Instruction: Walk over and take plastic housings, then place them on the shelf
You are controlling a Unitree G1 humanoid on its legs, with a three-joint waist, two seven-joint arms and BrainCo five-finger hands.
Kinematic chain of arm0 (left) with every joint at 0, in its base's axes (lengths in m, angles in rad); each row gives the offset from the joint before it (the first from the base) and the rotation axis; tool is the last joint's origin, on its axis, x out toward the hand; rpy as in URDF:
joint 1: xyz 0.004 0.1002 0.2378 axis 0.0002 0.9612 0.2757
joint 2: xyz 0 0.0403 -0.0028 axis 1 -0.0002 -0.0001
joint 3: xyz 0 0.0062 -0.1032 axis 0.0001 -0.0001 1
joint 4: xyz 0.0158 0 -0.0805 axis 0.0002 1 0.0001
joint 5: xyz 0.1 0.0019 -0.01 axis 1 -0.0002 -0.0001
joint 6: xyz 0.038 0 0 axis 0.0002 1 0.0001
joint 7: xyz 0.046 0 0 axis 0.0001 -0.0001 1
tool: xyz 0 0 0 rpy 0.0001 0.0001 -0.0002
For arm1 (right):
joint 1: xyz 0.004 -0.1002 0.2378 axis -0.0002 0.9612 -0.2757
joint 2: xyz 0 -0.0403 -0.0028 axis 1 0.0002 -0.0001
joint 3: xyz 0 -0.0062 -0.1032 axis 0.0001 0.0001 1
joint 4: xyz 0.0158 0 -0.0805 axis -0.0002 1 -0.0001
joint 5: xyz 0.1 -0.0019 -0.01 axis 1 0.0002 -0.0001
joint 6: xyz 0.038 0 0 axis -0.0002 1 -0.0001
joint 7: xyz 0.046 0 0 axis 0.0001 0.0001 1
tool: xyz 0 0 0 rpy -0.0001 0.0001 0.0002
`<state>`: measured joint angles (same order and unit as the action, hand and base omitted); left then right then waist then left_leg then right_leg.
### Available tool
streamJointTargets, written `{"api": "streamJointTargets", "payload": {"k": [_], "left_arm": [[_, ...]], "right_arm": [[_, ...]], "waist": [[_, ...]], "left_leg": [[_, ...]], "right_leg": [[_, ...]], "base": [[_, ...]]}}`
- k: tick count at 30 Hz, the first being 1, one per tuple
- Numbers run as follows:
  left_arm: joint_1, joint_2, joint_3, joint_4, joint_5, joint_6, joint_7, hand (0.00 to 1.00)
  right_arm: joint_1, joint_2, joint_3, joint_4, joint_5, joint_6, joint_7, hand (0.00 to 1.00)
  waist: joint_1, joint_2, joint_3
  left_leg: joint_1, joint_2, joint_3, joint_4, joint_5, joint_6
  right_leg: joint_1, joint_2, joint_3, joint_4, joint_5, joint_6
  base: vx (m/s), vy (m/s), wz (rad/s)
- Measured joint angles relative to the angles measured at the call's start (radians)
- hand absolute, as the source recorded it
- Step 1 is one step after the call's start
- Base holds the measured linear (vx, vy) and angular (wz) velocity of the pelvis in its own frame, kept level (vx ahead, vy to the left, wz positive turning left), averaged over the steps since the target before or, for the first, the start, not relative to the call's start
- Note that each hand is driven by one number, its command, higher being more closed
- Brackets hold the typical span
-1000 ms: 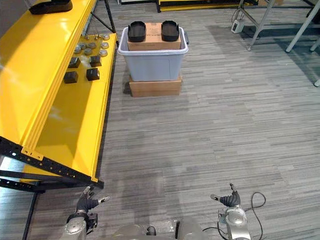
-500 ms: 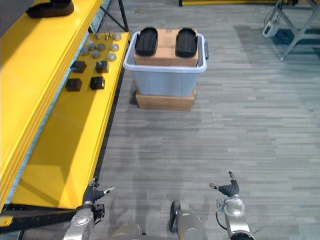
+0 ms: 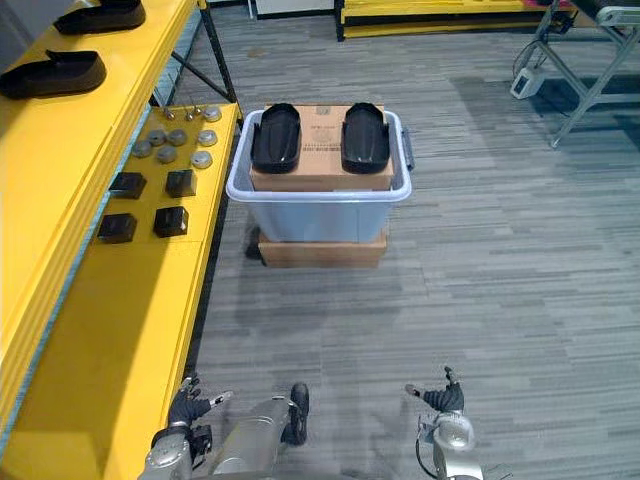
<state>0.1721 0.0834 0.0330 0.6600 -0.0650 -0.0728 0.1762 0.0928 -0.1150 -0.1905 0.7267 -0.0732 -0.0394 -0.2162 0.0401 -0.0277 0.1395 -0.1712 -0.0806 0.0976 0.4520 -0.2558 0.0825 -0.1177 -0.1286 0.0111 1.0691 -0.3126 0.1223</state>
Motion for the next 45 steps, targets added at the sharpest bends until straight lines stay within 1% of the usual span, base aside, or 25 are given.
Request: {"api": "streamJointTargets", "payload": {"k": [1, 3, 5, 6, 7, 8, 9, 10, 11, 13, 14, 15, 16, 17, 18, 19, 20, 21, 22, 25, 28, 34, 36, 40, 45], "left_arm": [[-0.004, 0.0, -0.001, 0.0, 0.0, 0.0, 0.0, 0.0], [-0.026, 0.002, 0.0, 0.01, 0.0, -0.001, 0.0, 0.0], [-0.052, 0.003, 0.001, 0.05, -0.001, -0.001, 0.0, 0.0], [-0.059, 0.003, 0.001, 0.062, 0.0, -0.001, 0.0, 0.0], [-0.063, 0.011, 0.001, 0.065, 0.0, -0.001, 0.001, 0.0], [-0.061, 0.018, 0.001, 0.079, 0.0, -0.001, 0.001, 0.0], [-0.065, 0.022, 0.001, 0.093, 0.001, 0.0, 0.001, 0.0], [-0.056, 0.016, 0.005, 0.105, 0.008, 0.001, 0.002, 0.0], [-0.053, 0.016, 0.011, 0.105, 0.009, 0.001, 0.002, 0.0], [-0.057, 0.0, 0.028, 0.104, 0.017, 0.002, 0.003, 0.0], [-0.054, -0.022, 0.043, 0.095, 0.018, 0.001, 0.002, 0.0], [-0.052, -0.029, 0.045, 0.086, 0.018, 0.001, 0.001, 0.0], [-0.051, -0.037, 0.045, 0.079, 0.017, 0.0, 0.0, 0.0], [-0.042, -0.046, 0.045, 0.071, 0.018, -0.001, -0.001, 0.0], [-0.04, -0.046, 0.045, 0.068, 0.017, -0.001, -0.001, 0.0], [-0.038, -0.048, 0.045, 0.065, 0.017, -0.001, -0.001, 0.0], [-0.038, -0.051, 0.045, 0.067, 0.017, -0.001, 0.0, 0.0], [-0.036, -0.053, 0.045, 0.071, 0.018, 0.0, -0.001, 0.0], [-0.035, -0.065, 0.044, 0.087, 0.017, 0.0, -0.001, 0.0], [-0.041, -0.058, 0.046, 0.109, 0.018, 0.004, 0.0, 0.0], [-0.038, -0.044, 0.045, 0.125, 0.03, 0.006, 0.0, 0.0], [-0.037, -0.014, 0.045, 0.15, 0.04, 0.01, 0.0, 0.0], [-0.031, -0.003, 0.045, 0.15, 0.04, 0.011, 0.0, 0.0], [-0.012, 0.012, 0.045, 0.142, 0.059, 0.011, 0.0, 0.0], [0.009, 0.012, 0.036, 0.125, 0.079, 0.011, -0.001, 0.0]], "right_arm": [[0.008, 0.003, 0.001, -0.007, -0.005, -0.004, 0.0, 0.0], [0.006, 0.005, 0.002, -0.004, -0.011, -0.007, 0.0, 0.0], [-0.005, 0.005, 0.002, 0.007, -0.013, -0.008, 0.0, 0.0], [-0.007, 0.004, 0.002, 0.022, -0.013, -0.01, 0.0, 0.0], [-0.011, 0.004, 0.002, 0.05, -0.013, -0.009, 0.0, 0.0], [-0.01, 0.003, 0.001, 0.071, -0.013, -0.009, 0.0, 0.0], [-0.007, 0.0, 0.001, 0.088, -0.013, -0.005, 0.001, 0.0], [-0.01, -0.013, -0.001, 0.106, -0.013, 0.003, 0.001, 0.0], [-0.016, -0.012, -0.001, 0.106, -0.013, 0.003, 0.001, 0.0], [-0.012, -0.009, 0.004, 0.08, -0.013, 0.003, 0.001, 0.0], [-0.008, -0.009, 0.011, 0.06, -0.011, 0.002, 0.001, 0.0], [-0.002, -0.008, 0.014, 0.05, -0.01, 0.002, 0.0, 0.0], [0.01, 0.002, 0.009, 0.038, -0.005, -0.002, -0.002, 0.0], [0.0, 0.01, 0.001, 0.033, 0.002, -0.003, -0.003, 0.0], [-0.005, 0.012, 0.001, 0.033, 0.004, -0.004, -0.003, 0.0], [-0.019, 0.02, -0.003, 0.033, 0.007, -0.004, -0.003, 0.0], [-0.021, 0.025, -0.011, 0.035, 0.016, -0.005, -0.003, 0.0], [-0.017, 0.027, -0.019, 0.037, 0.017, -0.005, -0.003, 0.0], [-0.008, 0.025, -0.046, 0.043, 0.024, -0.003, -0.003, 0.0], [0.012, 0.046, -0.063, 0.061, 0.026, 0.003, -0.004, 0.0], [0.024, 0.055, -0.074, 0.064, 0.037, 0.003, -0.008, 0.0], [0.032, 0.036, -0.154, 0.059, 0.075, 0.001, -0.029, 0.0], [0.038, 0.018, -0.18, 0.012, 0.08, 0.002, -0.043, 0.0], [0.073, -0.033, -0.244, -0.229, 0.084, 0.002, -0.07, 0.0], [0.064, -0.071, -0.243, -0.487, 0.073, -0.017, -0.096, 0.0]], "waist": [[-0.007, 0.006, -0.001], [-0.018, 0.009, 0.002], [-0.03, 0.018, 0.006], [-0.031, 0.022, 0.007], [-0.031, 0.018, 0.006], [-0.031, 0.01, 0.005], [-0.038, 0.008, 0.002], [-0.043, 0.038, -0.012], [-0.043, 0.041, -0.011], [-0.053, 0.06, 0.001], [-0.045, 0.069, 0.011], [-0.036, 0.064, 0.017], [-0.021, 0.079, 0.012], [-0.017, 0.065, 0.011], [-0.016, 0.065, 0.012], [-0.017, 0.069, 0.01], [-0.018, 0.074, 0.009], [-0.019, 0.078, 0.006], [-0.021, 0.115, -0.008], [-0.021, 0.069, -0.012], [-0.02, 0.044, -0.024], [-0.025, 0.049, -0.039], [-0.028, 0.05, -0.04], [-0.03, 0.045, -0.047], [-0.041, 0.039, -0.058]], "left_leg": [[0.075, 0.005, -0.018, -0.047, 0.0, 0.0], [0.159, 0.017, -0.031, -0.109, 0.0, 0.0], [0.227, 0.038, -0.037, -0.173, -0.001, -0.001], [0.258, 0.055, -0.039, -0.197, -0.011, -0.019], [0.279, 0.068, -0.046, -0.209, -0.029, -0.051], [0.288, 0.069, -0.059, -0.211, -0.044, -0.076], [0.3, 0.074, -0.078, -0.211, -0.05, -0.086], [0.303, 0.113, -0.099, -0.192, -0.05, -0.108], [0.293, 0.12, -0.098, -0.168, -0.043, -0.121], [0.196, 0.141, -0.094, 0.089, 0.0, -0.164], [0.119, 0.173, -0.083, 0.302, 0.059, -0.157], [0.088, 0.195, -0.063, 0.384, 0.051, -0.142], [0.046, 0.225, -0.026, 0.456, 0.021, -0.115], [0.001, 0.238, 0.005, 0.4, -0.006, -0.109], [-0.006, 0.238, 0.007, 0.377, -0.008, -0.106], [-0.03, 0.235, 0.005, 0.256, -0.009, -0.105], [-0.031, 0.219, -0.018, 0.094, 0.01, -0.13], [-0.021, 0.211, -0.032, -0.009, 0.053, -0.155], [-0.02, 0.215, -0.076, -0.135, 0.169, -0.149], [0.033, 0.18, -0.051, -0.191, 0.176, -0.137], [0.072, 0.161, -0.015, -0.243, 0.182, -0.128], [0.131, 0.149, 0.014, -0.325, 0.192, -0.127], [0.138, 0.143, 0.02, -0.352, 0.201, -0.126], [0.155, 0.139, 0.036, -0.394, 0.207, -0.124], [0.168, 0.135, 0.041, -0.421, 0.21, -0.121]], "right_leg": [[-0.053, 0.0, -0.041, 0.035, -0.015, -0.029], [-0.135, -0.001, -0.098, -0.026, -0.029, -0.053], [-0.191, 0.007, -0.138, -0.209, -0.033, -0.061], [-0.218, 0.02, -0.151, -0.37, -0.015, -0.054], [-0.225, 0.043, -0.144, -0.549, 0.055, -0.062], [-0.223, 0.049, -0.136, -0.631, 0.172, -0.085], [-0.209, 0.057, -0.134, -0.648, 0.263, -0.122], [-0.19, 0.081, -0.154, -0.66, 0.245, -0.143], [-0.184, 0.086, -0.159, -0.665, 0.237, -0.15], [-0.105, 0.104, -0.191, -0.719, 0.218, -0.165], [-0.023, 0.116, -0.2, -0.762, 0.211, -0.175], [0.012, 0.123, -0.199, -0.783, 0.205, -0.182], [0.071, 0.129, -0.197, -0.81, 0.197, -0.187], [0.106, 0.124, -0.192, -0.844, 0.196, -0.187], [0.111, 0.122, -0.189, -0.85, 0.196, -0.186], [0.128, 0.119, -0.175, -0.863, 0.196, -0.182], [0.131, 0.114, -0.166, -0.864, 0.19, -0.171], [0.133, 0.114, -0.162, -0.863, 0.184, -0.159], [0.134, 0.138, -0.158, -0.862, 0.169, -0.137], [0.148, 0.089, -0.14, -0.863, 0.153, -0.11], [0.149, 0.072, -0.109, -0.878, 0.148, -0.097], [0.165, 0.063, -0.074, -0.913, 0.148, -0.089], [0.163, 0.066, -0.066, -0.926, 0.153, -0.085], [0.165, 0.073, -0.048, -0.95, 0.162, -0.084], [0.168, 0.071, -0.033, -0.952, 0.162, -0.084]], "base": [[0.57, 0.072, 0.02], [0.46, -0.005, 0.25], [0.39, -0.064, 0.27], [0.39, -0.098, 0.17], [0.45, -0.145, 0.22], [0.3, -0.11, 0.33], [0.43, -0.167, 0.3], [0.38, -0.146, 0.2], [0.62, -0.275, 0.14], [0.44, -0.217, 0.28], [0.29, -0.111, 0.23], [0.34, -0.094, 0.02], [0.31, -0.074, -0.13], [0.24, -0.06, -0.13], [0.21, -0.027, -0.19], [0.21, 0.04, -0.25], [0.29, 0.082, -0.27], [0.3, 0.13, -0.15], [0.24, 0.128, -0.11], [0.16, 0.087, -0.07], [0.1, 0.078, -0.23], [0.05, 0.007, -0.17], [0.06, -0.01, -0.13], [0.08, -0.002, -0.14], [0.07, 0.013, -0.04]]}}
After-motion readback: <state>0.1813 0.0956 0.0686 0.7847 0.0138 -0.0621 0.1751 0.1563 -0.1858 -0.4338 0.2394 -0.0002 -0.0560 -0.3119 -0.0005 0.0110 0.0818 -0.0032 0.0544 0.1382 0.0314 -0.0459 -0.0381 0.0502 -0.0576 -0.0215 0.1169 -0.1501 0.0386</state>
